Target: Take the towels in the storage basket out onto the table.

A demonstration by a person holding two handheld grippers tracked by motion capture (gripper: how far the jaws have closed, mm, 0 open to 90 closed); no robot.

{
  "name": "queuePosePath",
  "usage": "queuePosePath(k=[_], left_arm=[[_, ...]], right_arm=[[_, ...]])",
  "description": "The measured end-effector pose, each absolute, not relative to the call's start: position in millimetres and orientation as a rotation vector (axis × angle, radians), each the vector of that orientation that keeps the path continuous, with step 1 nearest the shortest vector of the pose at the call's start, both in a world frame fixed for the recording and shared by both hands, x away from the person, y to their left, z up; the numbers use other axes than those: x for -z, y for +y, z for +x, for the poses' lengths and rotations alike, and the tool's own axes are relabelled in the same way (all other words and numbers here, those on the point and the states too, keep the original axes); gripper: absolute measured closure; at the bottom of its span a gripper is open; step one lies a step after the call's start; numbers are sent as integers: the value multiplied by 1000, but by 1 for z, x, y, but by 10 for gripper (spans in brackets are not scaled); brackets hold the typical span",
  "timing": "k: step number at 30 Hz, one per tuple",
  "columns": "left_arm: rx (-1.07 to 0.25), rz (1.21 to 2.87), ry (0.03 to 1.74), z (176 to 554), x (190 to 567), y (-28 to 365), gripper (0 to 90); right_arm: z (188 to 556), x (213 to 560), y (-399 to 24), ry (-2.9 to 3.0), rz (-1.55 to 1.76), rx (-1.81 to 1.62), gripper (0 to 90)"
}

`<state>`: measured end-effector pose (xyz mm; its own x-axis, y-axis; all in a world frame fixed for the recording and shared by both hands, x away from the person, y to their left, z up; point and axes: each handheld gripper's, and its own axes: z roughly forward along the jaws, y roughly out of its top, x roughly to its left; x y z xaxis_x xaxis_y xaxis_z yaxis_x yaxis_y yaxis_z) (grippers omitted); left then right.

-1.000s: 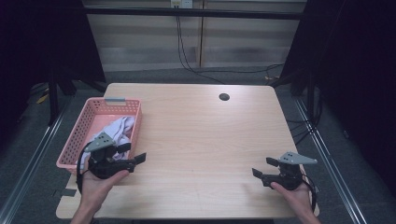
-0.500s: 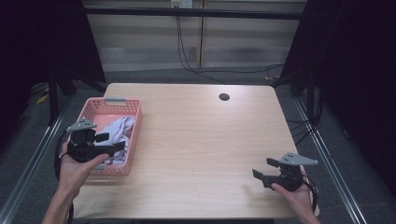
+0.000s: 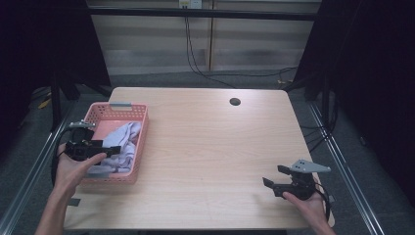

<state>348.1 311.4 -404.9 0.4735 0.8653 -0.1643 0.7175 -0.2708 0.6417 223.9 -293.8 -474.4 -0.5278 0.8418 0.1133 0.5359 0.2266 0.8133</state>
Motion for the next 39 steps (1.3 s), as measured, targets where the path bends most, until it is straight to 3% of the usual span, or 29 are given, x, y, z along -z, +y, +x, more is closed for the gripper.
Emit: queuePosePath(k=[11, 18, 25, 27, 39], left_arm=[[-292, 2119, 1348, 373, 416, 318, 166], [-276, 2248, 1349, 383, 426, 308, 152], [-297, 2381, 1396, 388, 437, 297, 48], [-234, 2382, 1434, 395, 445, 298, 0], [-91, 2337, 1475, 407, 452, 308, 0]], right_arm=[[224, 475, -291, 2198, 1273, -1217, 200], [224, 474, -291, 2194, 1266, -1237, 198], [226, 476, -294, 2215, 1307, -1290, 184], [226, 476, -293, 2219, 1309, -1289, 184], [226, 475, -294, 2216, 1308, -1302, 209]])
